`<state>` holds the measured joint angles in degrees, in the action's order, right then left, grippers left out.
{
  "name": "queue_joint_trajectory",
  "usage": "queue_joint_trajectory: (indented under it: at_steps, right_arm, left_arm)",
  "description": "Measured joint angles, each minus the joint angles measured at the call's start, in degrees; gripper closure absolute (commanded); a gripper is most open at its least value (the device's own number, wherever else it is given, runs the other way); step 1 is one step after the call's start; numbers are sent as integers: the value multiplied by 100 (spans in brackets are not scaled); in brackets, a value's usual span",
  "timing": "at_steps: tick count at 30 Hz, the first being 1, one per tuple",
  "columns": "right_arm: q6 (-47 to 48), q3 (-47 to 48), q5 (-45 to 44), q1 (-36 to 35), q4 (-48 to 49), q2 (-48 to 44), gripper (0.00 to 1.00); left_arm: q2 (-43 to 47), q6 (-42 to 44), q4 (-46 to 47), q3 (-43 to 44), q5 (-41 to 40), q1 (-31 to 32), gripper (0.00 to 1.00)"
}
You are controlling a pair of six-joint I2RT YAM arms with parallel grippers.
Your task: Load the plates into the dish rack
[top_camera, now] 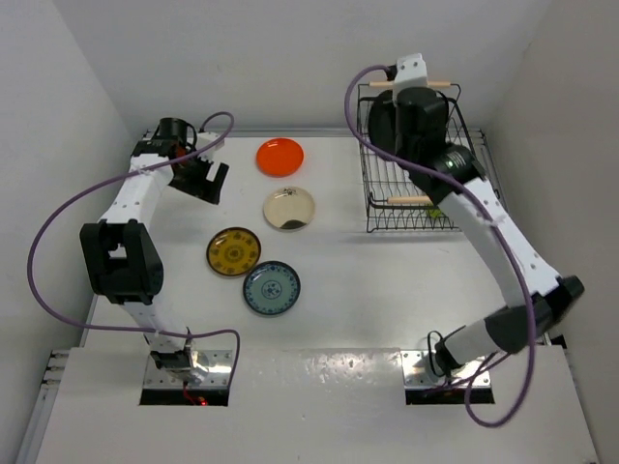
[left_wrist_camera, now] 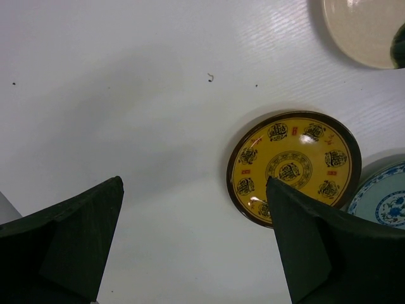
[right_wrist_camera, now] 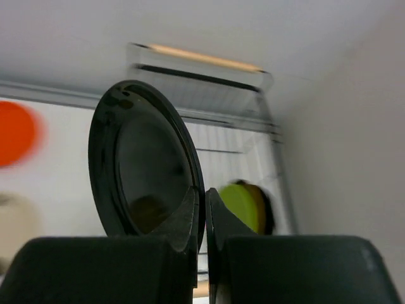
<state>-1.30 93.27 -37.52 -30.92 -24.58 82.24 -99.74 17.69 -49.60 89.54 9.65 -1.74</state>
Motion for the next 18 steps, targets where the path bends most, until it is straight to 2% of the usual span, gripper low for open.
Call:
queue_joint_trajectory:
  at_steps: [3,7,12,18]
  right_arm:
    - [1010,407,-780,503,-37,704,100]
    - [1727,387,-1123,1047,-262,1578,100]
    - [1875,223,-1113,1543,-619,2234,100]
    - [1655,-24,-970,1814,-734,2465,100]
  left_arm:
    - [-4,0,-7,0,0,-39,0]
    - [-24,0,-9,0,0,-68,0]
    - [-59,0,-9,0,2,-96,0]
    - [-79,0,-11,0,0,-131,0]
